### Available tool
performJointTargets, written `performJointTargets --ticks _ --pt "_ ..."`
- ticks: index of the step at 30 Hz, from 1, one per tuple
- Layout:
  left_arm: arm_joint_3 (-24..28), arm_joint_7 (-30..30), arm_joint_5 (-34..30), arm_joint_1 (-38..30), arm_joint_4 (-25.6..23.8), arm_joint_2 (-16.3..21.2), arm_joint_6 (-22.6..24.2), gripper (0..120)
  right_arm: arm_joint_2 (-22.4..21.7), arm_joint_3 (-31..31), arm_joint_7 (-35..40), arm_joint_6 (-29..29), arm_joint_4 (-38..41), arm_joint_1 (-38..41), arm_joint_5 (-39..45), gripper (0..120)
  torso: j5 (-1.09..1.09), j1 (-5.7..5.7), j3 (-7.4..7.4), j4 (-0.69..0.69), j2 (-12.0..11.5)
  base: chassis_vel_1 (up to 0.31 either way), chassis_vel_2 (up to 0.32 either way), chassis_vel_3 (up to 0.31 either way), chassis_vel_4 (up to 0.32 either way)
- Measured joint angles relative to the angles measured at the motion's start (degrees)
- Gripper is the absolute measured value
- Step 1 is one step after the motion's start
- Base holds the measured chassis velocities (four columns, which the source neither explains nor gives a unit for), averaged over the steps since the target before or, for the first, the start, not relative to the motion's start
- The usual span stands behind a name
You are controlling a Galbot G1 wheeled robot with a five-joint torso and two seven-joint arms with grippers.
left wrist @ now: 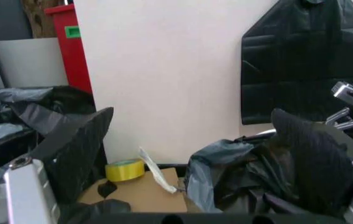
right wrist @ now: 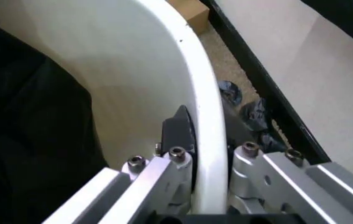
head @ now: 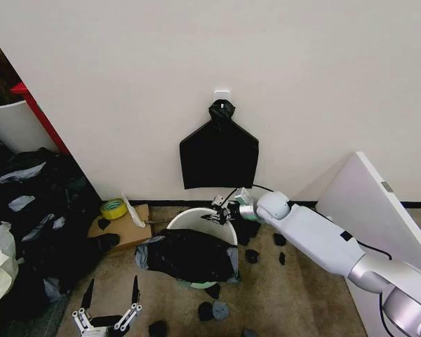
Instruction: Place the garbage bag over the trash bin.
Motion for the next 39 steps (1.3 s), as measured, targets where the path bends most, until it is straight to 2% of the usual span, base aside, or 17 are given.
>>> performJointTargets --ticks 7,11,14,16,17,23,27,31,35,39 --pt "0.12 0.00 -0.43 -0.28 -0.16 -0.03 0.29 100 -0.49 0.61 1.96 0.23 0.89 -1.26 1.05 2 -0.01 0.00 0.00 0.00 0.00 0.000 0.000 0.000 0.000" --pt "0.18 0.00 -0.62 -0.29 -0.37 0.00 0.39 100 -1.48 2.08 5.53 -0.93 3.02 -3.13 3.76 2 0.03 0.00 0.01 0.01 0.00 0.000 0.000 0.000 0.000" --pt "0.30 0.00 -1.03 -0.52 -0.42 0.18 0.70 100 -2.87 3.49 9.32 -3.75 5.99 -4.90 7.09 1 0.03 0.00 0.01 0.03 -0.01 0.000 0.000 0.000 0.000" --pt "0.56 0.04 -1.53 -0.97 -0.59 0.50 1.20 100 -4.35 5.45 14.11 -8.62 9.37 -6.99 12.02 1 0.02 0.00 0.01 0.02 -0.01 0.000 0.000 0.000 0.000" --pt "0.60 0.06 -1.59 -1.04 -0.64 0.53 1.29 100 -4.49 5.75 14.66 -9.13 9.74 -7.25 12.60 1 0.01 0.00 0.01 0.01 -0.01 0.000 0.000 0.000 0.000" --pt "1.19 0.31 -2.60 -1.97 -1.43 1.53 2.71 100 -6.61 12.66 23.22 -13.01 16.86 -13.84 20.36 1 0.00 0.00 0.01 0.01 -0.01 0.000 0.000 0.000 0.000" --pt "1.14 0.35 -3.38 -2.68 -1.53 2.00 2.99 100 -5.60 20.30 31.41 -15.49 22.15 -20.42 23.32 1 0.02 0.00 0.01 0.02 -0.01 0.000 0.000 0.000 0.000" --pt "1.23 0.36 -3.86 -3.09 -1.73 2.51 3.38 100 -5.25 25.00 36.03 -16.83 25.89 -26.02 24.06 1 0.02 0.00 0.01 0.02 -0.01 0.000 0.000 0.000 0.000" --pt "1.56 0.39 -4.29 -4.04 -2.01 3.06 3.89 100 -5.38 30.45 38.21 -15.34 30.79 -33.56 24.27 1 0.01 0.00 0.00 0.00 -0.01 0.000 0.000 0.000 0.000" --pt "1.85 0.44 -4.44 -4.19 -2.33 3.37 4.14 100 -5.09 33.14 40.63 -14.39 34.29 -37.47 25.03 1 0.00 0.00 0.00 0.00 -0.01 0.000 0.000 0.000 0.000"
